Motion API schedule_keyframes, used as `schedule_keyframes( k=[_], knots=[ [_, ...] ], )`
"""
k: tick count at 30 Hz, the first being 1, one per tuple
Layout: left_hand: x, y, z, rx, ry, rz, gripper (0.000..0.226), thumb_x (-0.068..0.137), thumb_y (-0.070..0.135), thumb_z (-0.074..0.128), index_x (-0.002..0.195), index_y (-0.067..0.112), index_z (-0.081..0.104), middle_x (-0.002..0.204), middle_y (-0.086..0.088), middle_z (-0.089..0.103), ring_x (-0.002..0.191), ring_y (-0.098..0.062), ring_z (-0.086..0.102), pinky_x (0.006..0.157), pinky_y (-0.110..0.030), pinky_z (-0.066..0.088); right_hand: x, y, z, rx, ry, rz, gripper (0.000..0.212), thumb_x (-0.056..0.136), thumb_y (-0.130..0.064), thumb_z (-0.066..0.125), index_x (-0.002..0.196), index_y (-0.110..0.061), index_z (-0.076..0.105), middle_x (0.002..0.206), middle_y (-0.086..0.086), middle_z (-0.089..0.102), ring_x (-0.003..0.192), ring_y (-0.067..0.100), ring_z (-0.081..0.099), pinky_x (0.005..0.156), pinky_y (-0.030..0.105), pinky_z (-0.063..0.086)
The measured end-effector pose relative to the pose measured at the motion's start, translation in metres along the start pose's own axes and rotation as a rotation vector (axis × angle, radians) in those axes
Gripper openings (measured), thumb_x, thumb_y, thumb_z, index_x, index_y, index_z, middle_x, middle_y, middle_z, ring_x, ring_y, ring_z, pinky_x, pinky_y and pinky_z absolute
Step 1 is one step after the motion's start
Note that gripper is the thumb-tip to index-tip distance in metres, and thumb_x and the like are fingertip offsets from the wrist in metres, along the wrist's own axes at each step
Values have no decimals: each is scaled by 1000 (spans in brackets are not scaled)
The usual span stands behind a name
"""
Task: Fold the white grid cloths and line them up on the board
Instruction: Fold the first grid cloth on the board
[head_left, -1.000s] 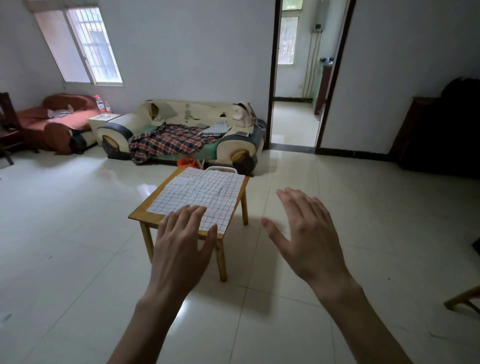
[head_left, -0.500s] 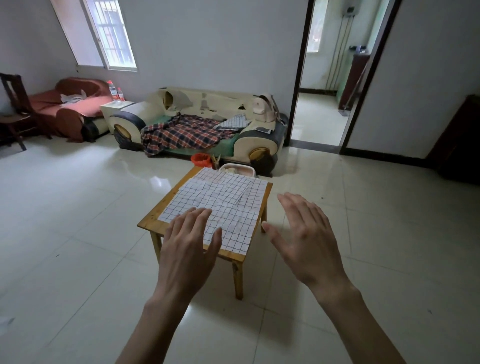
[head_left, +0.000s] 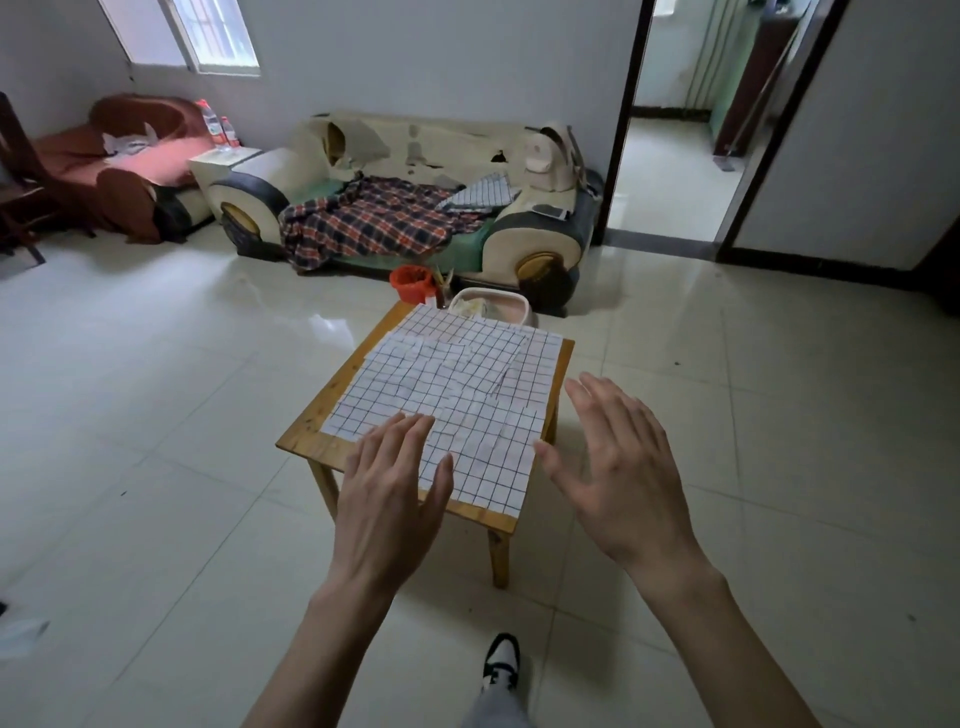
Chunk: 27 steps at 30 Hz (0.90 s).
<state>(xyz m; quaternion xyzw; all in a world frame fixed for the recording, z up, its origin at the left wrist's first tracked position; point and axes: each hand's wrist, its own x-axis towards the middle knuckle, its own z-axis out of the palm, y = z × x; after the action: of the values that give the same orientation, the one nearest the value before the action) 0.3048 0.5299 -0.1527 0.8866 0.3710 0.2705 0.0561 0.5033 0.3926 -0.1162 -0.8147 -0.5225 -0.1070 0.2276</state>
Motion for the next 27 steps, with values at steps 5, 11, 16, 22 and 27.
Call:
schedule_keyframes(
  k=[5, 11, 16, 22, 27],
  knots=[
    [54, -22, 42, 13, -34, 16, 54, 103, 45, 43, 142, 10, 57, 143, -8, 62, 138, -24, 52, 115, -45, 42, 48, 12, 53, 28, -17, 35, 72, 103, -63, 39, 160, -19, 33, 164, 5, 41, 154, 21, 33, 125, 39, 18],
    [119, -41, 89, 32, -94, 49, 51, 104, 44, 47, 144, 14, 56, 146, -5, 60, 141, -21, 49, 116, -37, 34, 102, 29, 100, 35, -58, 99, 73, 103, -65, 35, 160, -19, 33, 164, 5, 40, 153, 21, 33, 124, 37, 14],
    [154, -62, 125, 25, -136, 46, 51, 103, 43, 47, 144, 13, 56, 145, -5, 61, 141, -21, 49, 116, -40, 39, 137, 45, 136, 50, -105, 107, 74, 103, -64, 36, 162, -20, 29, 167, 3, 36, 156, 18, 27, 125, 37, 15],
    [174, -88, 154, 38, -190, 15, 53, 104, 45, 44, 146, 14, 55, 147, -4, 59, 142, -20, 47, 118, -35, 32, 164, 54, 176, 86, -169, 96, 72, 104, -63, 36, 163, -21, 27, 168, 1, 33, 157, 15, 22, 127, 38, 14],
    [191, -108, 184, 24, -235, 32, 51, 104, 42, 48, 147, 14, 54, 148, -4, 58, 143, -20, 46, 119, -42, 38, 182, 59, 207, 88, -205, 94, 73, 105, -62, 36, 164, -21, 27, 168, 0, 33, 158, 15, 23, 128, 37, 14]
  ],
)
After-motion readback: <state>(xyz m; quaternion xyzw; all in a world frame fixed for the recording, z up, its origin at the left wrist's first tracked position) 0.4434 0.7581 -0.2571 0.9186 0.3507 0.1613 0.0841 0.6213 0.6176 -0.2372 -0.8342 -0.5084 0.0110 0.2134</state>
